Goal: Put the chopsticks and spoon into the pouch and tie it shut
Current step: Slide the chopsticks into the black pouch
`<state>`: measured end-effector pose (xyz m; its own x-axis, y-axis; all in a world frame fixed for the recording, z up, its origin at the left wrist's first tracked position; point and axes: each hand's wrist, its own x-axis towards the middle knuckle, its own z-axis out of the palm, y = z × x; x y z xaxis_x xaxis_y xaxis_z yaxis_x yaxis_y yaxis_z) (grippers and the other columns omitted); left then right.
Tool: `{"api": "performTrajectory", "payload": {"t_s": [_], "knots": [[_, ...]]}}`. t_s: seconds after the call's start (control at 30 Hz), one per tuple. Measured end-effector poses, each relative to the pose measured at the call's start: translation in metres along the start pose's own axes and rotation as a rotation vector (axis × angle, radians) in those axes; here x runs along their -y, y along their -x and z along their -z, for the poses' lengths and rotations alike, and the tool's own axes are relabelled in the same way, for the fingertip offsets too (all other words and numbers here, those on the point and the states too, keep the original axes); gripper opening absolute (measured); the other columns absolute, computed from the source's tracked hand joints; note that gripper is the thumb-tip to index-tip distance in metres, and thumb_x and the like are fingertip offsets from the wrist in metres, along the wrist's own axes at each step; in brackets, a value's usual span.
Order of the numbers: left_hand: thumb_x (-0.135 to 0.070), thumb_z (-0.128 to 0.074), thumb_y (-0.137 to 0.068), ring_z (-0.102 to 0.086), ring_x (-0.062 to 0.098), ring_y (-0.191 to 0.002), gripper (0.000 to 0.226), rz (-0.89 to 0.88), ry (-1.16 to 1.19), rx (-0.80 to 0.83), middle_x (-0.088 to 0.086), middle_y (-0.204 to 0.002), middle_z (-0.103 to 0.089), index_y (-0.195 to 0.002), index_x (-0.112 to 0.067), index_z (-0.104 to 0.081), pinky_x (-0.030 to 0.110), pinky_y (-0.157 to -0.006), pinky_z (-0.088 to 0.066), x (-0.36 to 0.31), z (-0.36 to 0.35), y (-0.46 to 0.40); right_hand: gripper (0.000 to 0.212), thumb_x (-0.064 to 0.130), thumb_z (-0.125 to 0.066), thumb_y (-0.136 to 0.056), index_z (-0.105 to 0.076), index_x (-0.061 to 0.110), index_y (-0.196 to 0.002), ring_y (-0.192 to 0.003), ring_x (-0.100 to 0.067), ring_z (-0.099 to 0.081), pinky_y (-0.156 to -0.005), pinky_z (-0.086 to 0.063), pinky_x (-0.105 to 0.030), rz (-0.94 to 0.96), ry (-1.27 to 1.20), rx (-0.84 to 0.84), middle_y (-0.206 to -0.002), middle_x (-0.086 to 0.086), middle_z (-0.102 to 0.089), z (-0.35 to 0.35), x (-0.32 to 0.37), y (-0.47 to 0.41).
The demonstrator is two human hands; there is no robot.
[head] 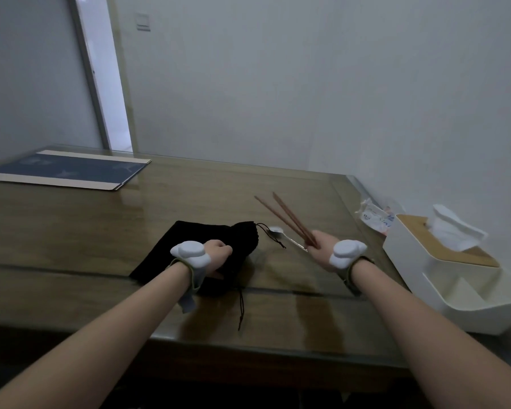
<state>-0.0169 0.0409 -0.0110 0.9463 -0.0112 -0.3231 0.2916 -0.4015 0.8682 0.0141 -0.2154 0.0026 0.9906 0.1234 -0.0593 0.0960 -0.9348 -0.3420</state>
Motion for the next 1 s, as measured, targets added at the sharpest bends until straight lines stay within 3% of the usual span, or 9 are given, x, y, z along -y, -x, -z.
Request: {"api": "performTrajectory", "payload": {"t_s": [0.13, 0.23, 0.33, 0.4, 0.5, 0.57, 0.67, 0.8, 1.0], "knots": [[-0.023, -0.038, -0.093, -0.054, 0.026, -0.082, 0.019, 0.01, -0.061, -0.057, 0.011, -0.09, -0.05, -0.096, -0.009, -0.05, 0.043, -0.081, -0.054, 0.003, 0.001, -0.011, 0.007, 0.024, -0.05, -0.09, -0.051, 0.021, -0.084, -0.043, -0.008, -0.042, -0.036, -0.035, -0.018, 0.15, -0.231, 0.134, -0.059, 0.005, -0.05, 0.011, 0.001, 0.021], [-0.024, -0.033, -0.094, -0.057, 0.03, -0.096, 0.028, 0.033, -0.098, -0.07, 0.008, -0.093, -0.052, -0.11, -0.007, -0.049, 0.047, -0.095, -0.05, 0.004, 0.002, -0.016, 0.008, 0.023, -0.051, -0.091, -0.052, 0.02, -0.084, -0.041, -0.01, -0.037, -0.036, -0.032, -0.02, 0.134, -0.28, 0.248, -0.058, 0.001, -0.048, 0.012, -0.001, 0.03], [-0.02, -0.035, -0.094, -0.058, 0.031, -0.095, 0.037, 0.043, -0.058, -0.129, 0.01, -0.093, -0.056, -0.122, 0.0, -0.049, 0.041, -0.086, -0.054, 0.001, -0.001, -0.021, 0.007, 0.024, -0.052, -0.092, -0.055, 0.017, -0.091, -0.043, -0.011, -0.037, -0.038, -0.032, -0.02, 0.11, -0.27, 0.336, -0.058, -0.001, -0.047, 0.013, -0.001, 0.038], [-0.017, -0.037, -0.093, -0.056, 0.03, -0.086, 0.037, 0.033, -0.073, -0.184, 0.019, -0.098, -0.058, -0.12, 0.004, -0.051, 0.037, -0.075, -0.054, -0.002, -0.001, -0.021, 0.009, 0.023, -0.051, -0.092, -0.054, 0.015, -0.093, -0.044, -0.012, -0.035, -0.039, -0.031, -0.02, 0.087, -0.28, 0.38, -0.058, -0.001, -0.046, 0.014, -0.001, 0.041], [-0.019, -0.031, -0.094, -0.056, 0.032, -0.088, 0.025, 0.054, -0.166, -0.149, 0.015, -0.087, -0.053, -0.098, -0.002, -0.049, 0.045, -0.091, -0.053, -0.004, 0.003, -0.017, 0.009, 0.024, -0.051, -0.092, -0.052, 0.015, -0.092, -0.044, -0.012, -0.034, -0.039, -0.03, -0.02, 0.054, -0.278, 0.435, -0.057, -0.001, -0.045, 0.018, -0.001, 0.046], [-0.021, -0.03, -0.095, -0.057, 0.034, -0.093, 0.026, 0.035, -0.236, -0.144, 0.018, -0.095, -0.055, -0.098, -0.001, -0.048, 0.047, -0.095, -0.05, -0.005, 0.004, -0.012, 0.01, 0.025, -0.051, -0.092, -0.052, 0.015, -0.091, -0.045, -0.011, -0.035, -0.04, -0.03, -0.02, 0.031, -0.265, 0.484, -0.059, -0.001, -0.045, 0.021, -0.002, 0.048], [-0.024, -0.035, -0.096, -0.06, 0.029, -0.096, 0.035, -0.074, -0.445, -0.171, 0.017, -0.109, -0.06, -0.12, 0.0, -0.047, 0.034, -0.087, -0.049, -0.009, -0.004, -0.007, 0.012, 0.028, -0.052, -0.092, -0.054, 0.016, -0.089, -0.044, -0.011, -0.037, -0.04, -0.032, -0.02, 0.013, -0.221, 0.562, -0.059, -0.001, -0.047, 0.024, -0.002, 0.048], [-0.022, -0.038, -0.094, -0.055, 0.023, -0.082, 0.031, -0.26, -0.769, -0.161, 0.014, -0.105, -0.062, -0.118, -0.006, -0.049, 0.032, -0.07, -0.043, -0.02, -0.015, 0.007, 0.017, 0.032, -0.058, -0.086, -0.057, 0.019, -0.075, -0.038, -0.012, -0.036, -0.037, -0.031, -0.018, 0.019, -0.09, 0.621, -0.053, 0.001, -0.048, 0.032, 0.005, 0.04], [-0.025, -0.037, -0.094, -0.049, 0.025, -0.104, 0.028, -0.623, -0.963, -0.149, 0.009, -0.117, -0.05, -0.116, -0.012, -0.05, 0.041, -0.085, -0.048, -0.015, -0.02, 0.019, 0.026, 0.044, -0.062, -0.08, -0.058, 0.025, -0.063, -0.033, -0.004, -0.043, -0.042, -0.035, -0.016, 0.201, 0.378, 0.526, -0.044, 0.008, -0.051, 0.04, 0.039, 0.021]]}}
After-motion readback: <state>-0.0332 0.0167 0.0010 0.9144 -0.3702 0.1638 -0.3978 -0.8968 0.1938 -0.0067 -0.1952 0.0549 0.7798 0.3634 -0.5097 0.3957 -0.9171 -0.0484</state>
